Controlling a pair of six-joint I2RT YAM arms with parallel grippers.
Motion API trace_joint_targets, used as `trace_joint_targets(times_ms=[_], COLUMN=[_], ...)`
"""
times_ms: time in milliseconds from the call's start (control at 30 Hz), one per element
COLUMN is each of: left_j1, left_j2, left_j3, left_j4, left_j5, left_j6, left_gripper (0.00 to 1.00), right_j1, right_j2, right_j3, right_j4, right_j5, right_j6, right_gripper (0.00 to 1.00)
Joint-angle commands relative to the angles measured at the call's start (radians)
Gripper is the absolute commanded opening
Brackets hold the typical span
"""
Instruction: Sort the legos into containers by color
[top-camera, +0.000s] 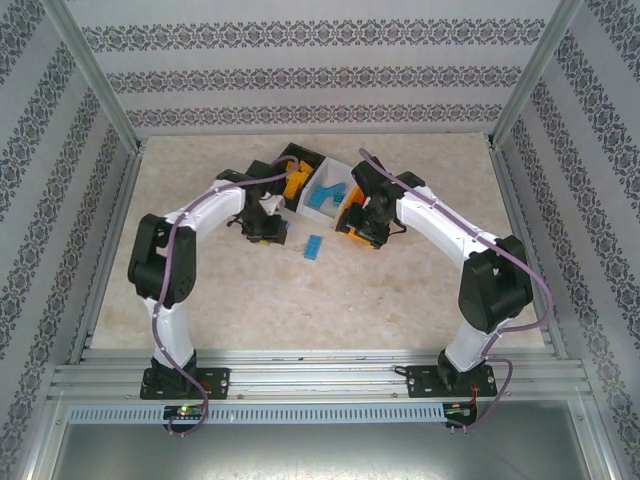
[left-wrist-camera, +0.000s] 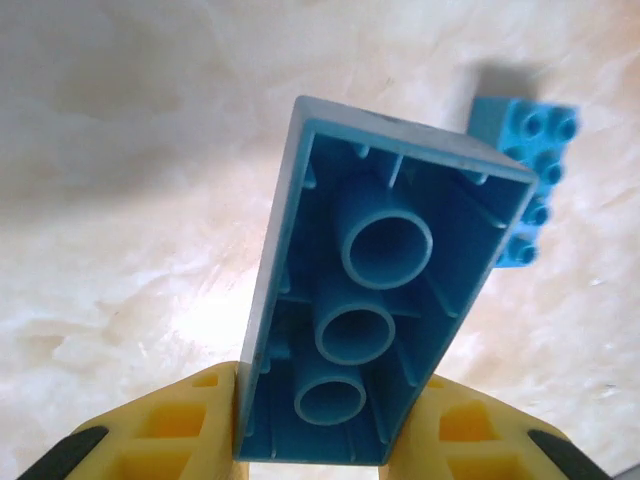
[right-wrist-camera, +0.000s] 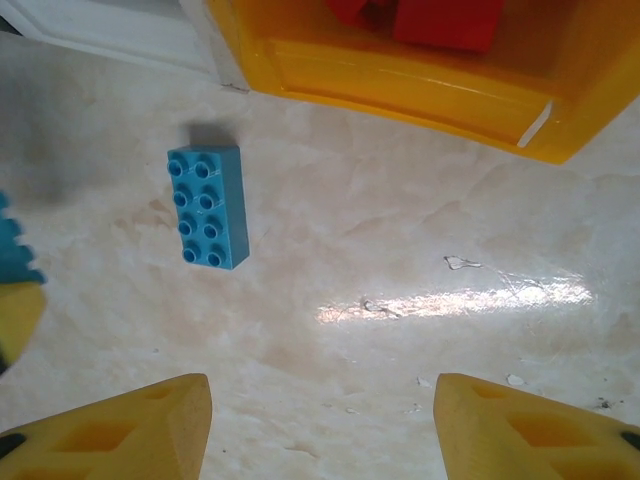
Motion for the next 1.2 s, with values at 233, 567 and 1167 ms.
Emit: trace_joint_targets(times_ms=[233, 567, 1167], left_j1=[0.032, 0.032, -0.010], left_j2=[-0.059, 0.020, 0.232], left_j3=[0.005, 0.185, 0.515], left_j4=[0.011, 0.045, 0.156], left_j5=[0.198, 0.309, 0.406], left_j6=[-0.082, -0.179, -0.351], left_gripper=[0.28, 0.28, 0.28], right_j1=[0.007, 0.044, 0.021], right_j2=[-0.135, -0.259, -0.474], right_j3=[-0.226, -0.351, -0.498], right_j4=[0.048, 0.021, -0.040], right_j5=[-0.017, 0.012, 0.033], right_j6=[0.082, 0.115, 0.139], right_gripper=[0.61, 0.61, 0.62])
